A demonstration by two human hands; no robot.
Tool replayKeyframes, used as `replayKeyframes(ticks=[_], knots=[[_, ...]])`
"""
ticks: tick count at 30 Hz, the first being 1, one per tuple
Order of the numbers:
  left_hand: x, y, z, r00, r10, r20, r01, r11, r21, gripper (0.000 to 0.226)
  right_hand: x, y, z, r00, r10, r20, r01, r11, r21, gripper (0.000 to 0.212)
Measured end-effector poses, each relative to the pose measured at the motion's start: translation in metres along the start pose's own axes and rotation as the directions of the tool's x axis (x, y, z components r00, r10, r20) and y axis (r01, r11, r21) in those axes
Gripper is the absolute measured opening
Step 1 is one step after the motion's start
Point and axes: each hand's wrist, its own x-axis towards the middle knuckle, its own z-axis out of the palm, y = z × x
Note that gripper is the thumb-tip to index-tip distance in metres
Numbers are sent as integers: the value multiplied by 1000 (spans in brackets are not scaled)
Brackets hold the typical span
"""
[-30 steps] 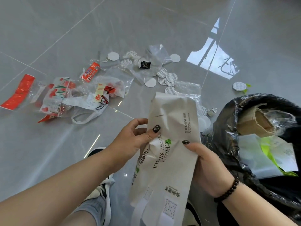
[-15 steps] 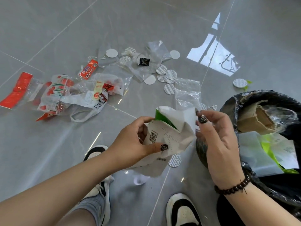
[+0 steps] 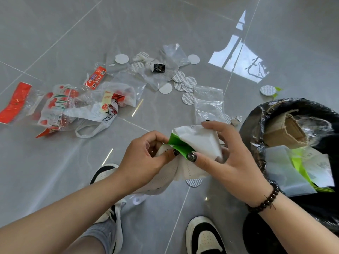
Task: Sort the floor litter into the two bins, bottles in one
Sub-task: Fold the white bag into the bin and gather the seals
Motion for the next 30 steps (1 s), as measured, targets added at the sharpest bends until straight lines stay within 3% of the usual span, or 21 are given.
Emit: replayKeyframes(ticks=[3, 5, 9, 12, 14, 16, 18, 22, 25, 27, 30], knots=[[1, -1, 0, 998, -68, 6, 68, 994, -84, 35, 4, -2, -5, 999, -50, 16, 51, 997, -60, 83], [2, -3, 1, 991, -126, 39, 130, 982, -138, 38, 5, -4, -2, 998, -70, -6, 69, 996, -56, 81], [4, -5, 6, 944, -204, 260, 260, 944, -205, 56, 10, -3, -4, 983, -9, -185, 44, 982, 182, 42], [1, -10, 2, 853, -247, 460, 317, 945, -80, 85, 15, 1, -9, 976, 91, -196, -23, 946, 324, 36], [-3, -9, 3, 832, -280, 479, 328, 945, -16, 96, 16, 9, -11, 969, 175, -175, -69, 870, 489, 30], [-3, -8, 6, 863, -274, 425, 347, 932, -104, 89, 15, 14, -9, 969, 218, -115, -102, 779, 618, 47], [0, -9, 7, 901, -217, 376, 295, 942, -161, 71, 14, 17, -5, 976, 205, -71, -114, 761, 638, 66], [4, -11, 6, 919, -162, 360, 223, 966, -134, 60, 14, 20, 1, 989, 94, -110, -35, 895, 445, 63], [10, -11, 10, 945, -172, 277, 189, 981, -35, 51, 14, 24, 3, 987, -129, -98, 150, 957, 248, 57], [14, -7, 13, 943, -245, 226, 236, 970, 66, 45, 12, 24, 5, 955, -286, -83, 290, 956, 40, 67], [11, -8, 11, 856, -399, 328, 420, 908, 9, 34, 12, 26, 9, 871, -475, -126, 439, 867, -237, 73]])
